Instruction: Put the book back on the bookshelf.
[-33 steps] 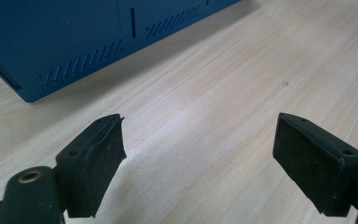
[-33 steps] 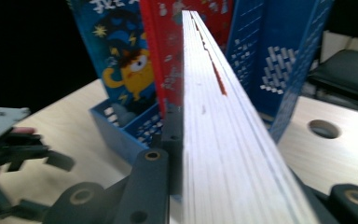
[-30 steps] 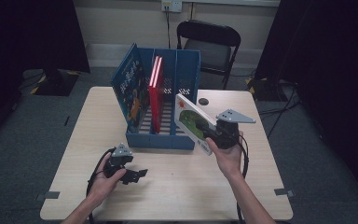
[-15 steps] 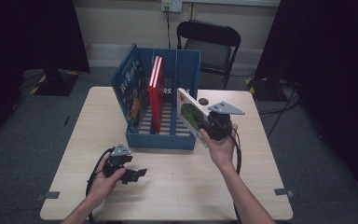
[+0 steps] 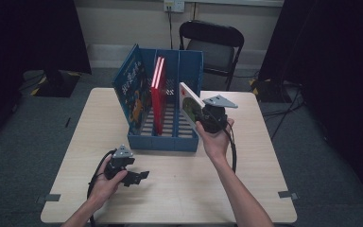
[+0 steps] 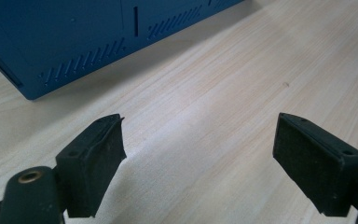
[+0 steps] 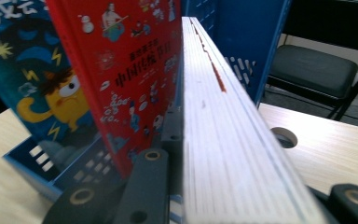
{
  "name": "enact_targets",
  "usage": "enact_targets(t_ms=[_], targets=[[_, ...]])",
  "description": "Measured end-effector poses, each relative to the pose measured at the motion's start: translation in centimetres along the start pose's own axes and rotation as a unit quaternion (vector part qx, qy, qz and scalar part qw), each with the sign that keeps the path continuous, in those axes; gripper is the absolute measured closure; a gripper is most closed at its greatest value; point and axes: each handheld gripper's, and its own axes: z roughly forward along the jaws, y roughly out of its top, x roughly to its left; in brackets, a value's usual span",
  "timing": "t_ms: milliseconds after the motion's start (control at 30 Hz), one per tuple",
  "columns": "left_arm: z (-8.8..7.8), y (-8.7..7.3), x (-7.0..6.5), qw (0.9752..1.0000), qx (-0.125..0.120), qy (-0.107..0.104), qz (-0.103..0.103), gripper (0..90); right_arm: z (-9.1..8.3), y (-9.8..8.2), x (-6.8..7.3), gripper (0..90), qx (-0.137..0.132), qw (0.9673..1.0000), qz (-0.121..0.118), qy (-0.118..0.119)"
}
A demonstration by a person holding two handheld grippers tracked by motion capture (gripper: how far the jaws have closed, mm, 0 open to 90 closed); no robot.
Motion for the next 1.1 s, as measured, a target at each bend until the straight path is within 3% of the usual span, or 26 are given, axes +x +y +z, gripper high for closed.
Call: enact_targets(t_ms=[233, 800, 1100], targets=[[0.1, 0.0, 0.0, 1.0000, 0.002, 0.000, 0.002, 16.2, 1.7, 0.1, 0.1, 76.7, 0.011, 0.9997, 0.018, -0.015], [0.2, 0.1, 0.0, 1.0000, 0.005, 0.001, 0.002, 16.4, 5.9, 0.1, 0.5, 76.7, 0.026, 0.9979, 0.033, -0.050], [0.2, 0.1, 0.1, 0.9999, 0.007, 0.001, 0.007, 16.5, 8.1, -1.5, 0.6, 76.7, 0.045, 0.9963, 0.032, -0.066]])
